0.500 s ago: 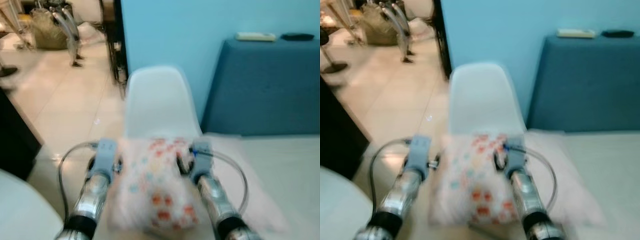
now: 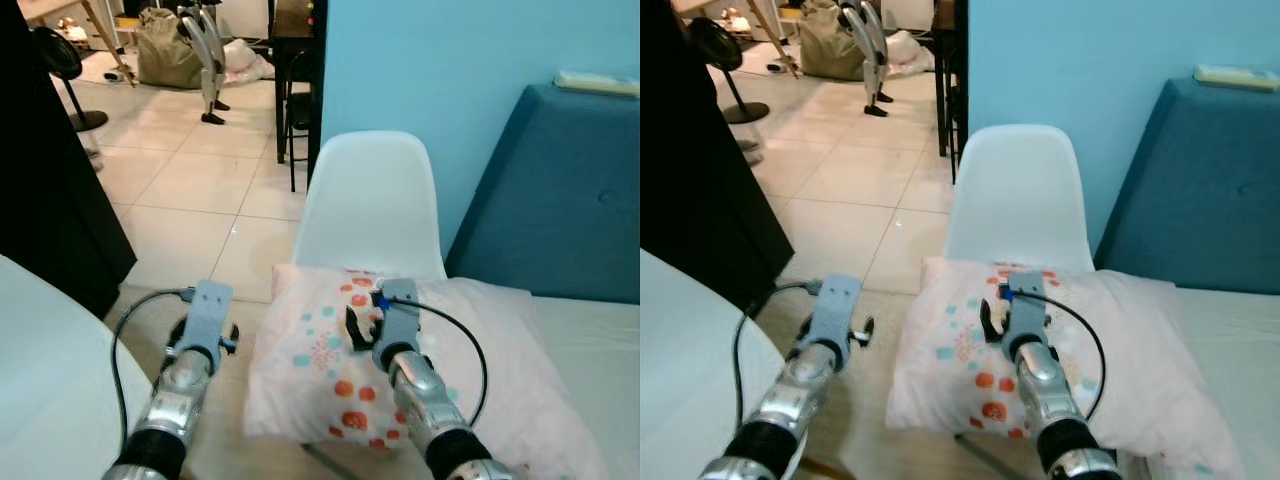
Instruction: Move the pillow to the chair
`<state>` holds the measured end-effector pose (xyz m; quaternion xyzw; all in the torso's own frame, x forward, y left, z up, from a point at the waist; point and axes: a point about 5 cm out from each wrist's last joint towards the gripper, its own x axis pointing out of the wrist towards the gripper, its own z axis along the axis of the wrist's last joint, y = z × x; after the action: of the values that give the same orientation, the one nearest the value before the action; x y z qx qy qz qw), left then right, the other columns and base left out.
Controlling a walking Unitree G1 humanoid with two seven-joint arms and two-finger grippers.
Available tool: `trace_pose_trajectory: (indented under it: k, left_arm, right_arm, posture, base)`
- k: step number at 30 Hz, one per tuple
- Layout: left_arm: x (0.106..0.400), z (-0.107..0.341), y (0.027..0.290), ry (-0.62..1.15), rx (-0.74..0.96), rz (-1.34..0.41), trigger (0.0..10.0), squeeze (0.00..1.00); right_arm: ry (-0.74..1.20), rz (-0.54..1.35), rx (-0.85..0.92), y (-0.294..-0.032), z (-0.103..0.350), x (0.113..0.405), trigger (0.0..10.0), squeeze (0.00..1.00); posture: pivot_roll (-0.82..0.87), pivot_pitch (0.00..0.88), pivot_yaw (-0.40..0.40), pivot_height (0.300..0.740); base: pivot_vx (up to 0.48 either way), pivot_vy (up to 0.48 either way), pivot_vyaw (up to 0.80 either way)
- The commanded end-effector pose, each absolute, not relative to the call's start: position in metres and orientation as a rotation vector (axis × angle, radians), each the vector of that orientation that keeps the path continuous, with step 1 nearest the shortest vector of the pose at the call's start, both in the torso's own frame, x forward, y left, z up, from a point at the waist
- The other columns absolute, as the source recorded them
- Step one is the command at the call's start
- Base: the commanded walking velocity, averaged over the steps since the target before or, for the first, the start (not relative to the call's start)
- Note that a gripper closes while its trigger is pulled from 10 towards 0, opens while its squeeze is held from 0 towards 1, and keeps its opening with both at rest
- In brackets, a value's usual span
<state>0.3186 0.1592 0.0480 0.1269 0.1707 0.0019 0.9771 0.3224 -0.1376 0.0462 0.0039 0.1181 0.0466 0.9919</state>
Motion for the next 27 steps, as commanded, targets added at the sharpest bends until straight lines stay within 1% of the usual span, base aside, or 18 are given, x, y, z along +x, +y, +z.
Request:
trace_pose_trajectory:
  k: [1,8,12,18,27]
  left_arm:
    - [0.319,0.047,0.161,0.345,0.253,0.013,10.0,0.0]
    - [0.321,0.048,0.159,0.343,0.209,0.018,10.0,0.0]
    - [0.322,0.05,0.156,0.331,0.202,0.018,10.0,0.0]
    - [0.32,0.049,0.155,0.317,0.227,0.024,10.0,0.0]
    - [0.316,0.05,0.159,0.286,0.198,0.068,10.0,0.0]
  right_arm:
    - [0.241,0.091,0.019,-0.136,0.046,0.323,10.0,0.0]
    - [0.224,0.118,0.002,-0.134,0.053,0.328,10.0,0.0]
    - [0.213,0.125,-0.02,-0.135,0.057,0.332,10.0,0.0]
    - [0.204,0.125,-0.025,-0.135,0.059,0.332,10.0,0.0]
    - [0.19,0.125,-0.023,-0.132,0.057,0.327,10.0,0.0]
  posture:
    - [0.0,0.059,-0.01,0.712]
    - [-0.01,0.054,-0.025,0.712]
    - [-0.02,0.076,-0.04,0.712]
    - [-0.03,0.089,-0.016,0.712]
    - [-0.03,0.101,0.007,0.712]
  base:
    - [0.0,0.0,0.0]
    - [0.0,0.0,0.0]
    - [0.0,0.0,0.0]
    - [0.0,0.0,0.0]
    - [0.0,0.0,0.0]
